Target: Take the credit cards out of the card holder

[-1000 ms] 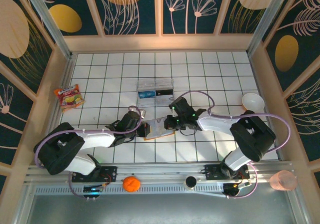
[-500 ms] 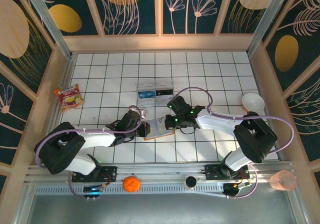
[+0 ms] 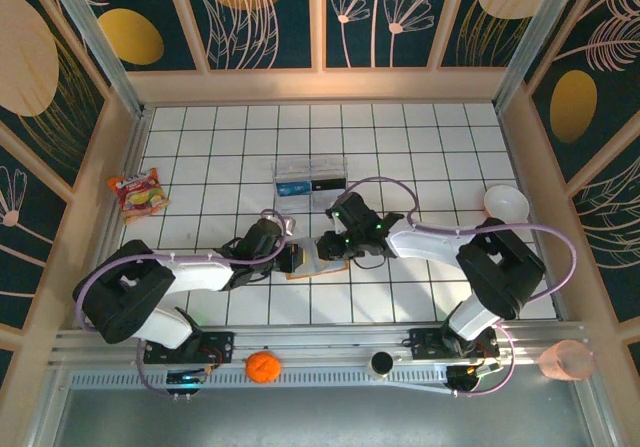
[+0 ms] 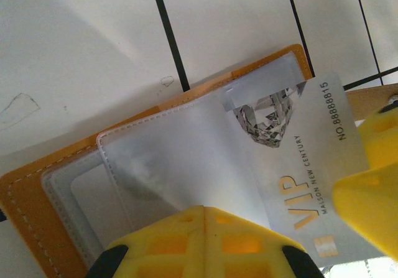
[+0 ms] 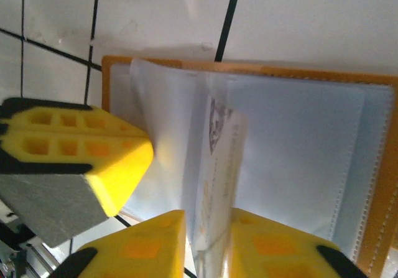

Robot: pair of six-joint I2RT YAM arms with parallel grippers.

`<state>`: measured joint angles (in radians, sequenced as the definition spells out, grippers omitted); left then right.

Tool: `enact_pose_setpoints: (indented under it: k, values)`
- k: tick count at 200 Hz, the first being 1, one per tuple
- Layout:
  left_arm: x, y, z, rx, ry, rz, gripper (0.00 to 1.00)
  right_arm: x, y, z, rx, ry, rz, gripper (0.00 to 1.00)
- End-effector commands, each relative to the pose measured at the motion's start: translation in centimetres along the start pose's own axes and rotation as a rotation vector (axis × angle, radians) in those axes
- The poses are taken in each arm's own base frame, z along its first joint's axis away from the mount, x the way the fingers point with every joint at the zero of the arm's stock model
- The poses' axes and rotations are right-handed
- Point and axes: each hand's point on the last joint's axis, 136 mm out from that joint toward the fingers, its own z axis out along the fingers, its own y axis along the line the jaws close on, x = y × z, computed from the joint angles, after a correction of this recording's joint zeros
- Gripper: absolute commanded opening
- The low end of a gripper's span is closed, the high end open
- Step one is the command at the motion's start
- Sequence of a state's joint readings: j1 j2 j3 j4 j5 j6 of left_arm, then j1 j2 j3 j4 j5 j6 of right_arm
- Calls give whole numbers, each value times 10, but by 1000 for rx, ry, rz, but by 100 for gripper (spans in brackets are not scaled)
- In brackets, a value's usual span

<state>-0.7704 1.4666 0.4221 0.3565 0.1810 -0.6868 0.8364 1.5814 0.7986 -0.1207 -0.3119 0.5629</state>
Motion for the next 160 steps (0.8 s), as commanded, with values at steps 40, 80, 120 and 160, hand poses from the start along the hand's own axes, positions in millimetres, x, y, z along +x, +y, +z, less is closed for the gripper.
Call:
enact_pose_setpoints:
  k: [40, 80, 120, 160]
  values:
    - [7, 7, 2, -24, 34, -3, 0, -8, -12, -5, 14, -50, 34, 3]
    - [-17, -3, -14, 12, -54, -34, 20, -30, -5, -40, 5, -212, -23, 0]
    - [-78, -44, -60, 187, -271, -27, 44, -56, 22, -78, -104, -408, -86, 0]
    - [-101, -91, -100, 470, -393, 5, 50, -72, 60, -126, -376, -601, -116, 0]
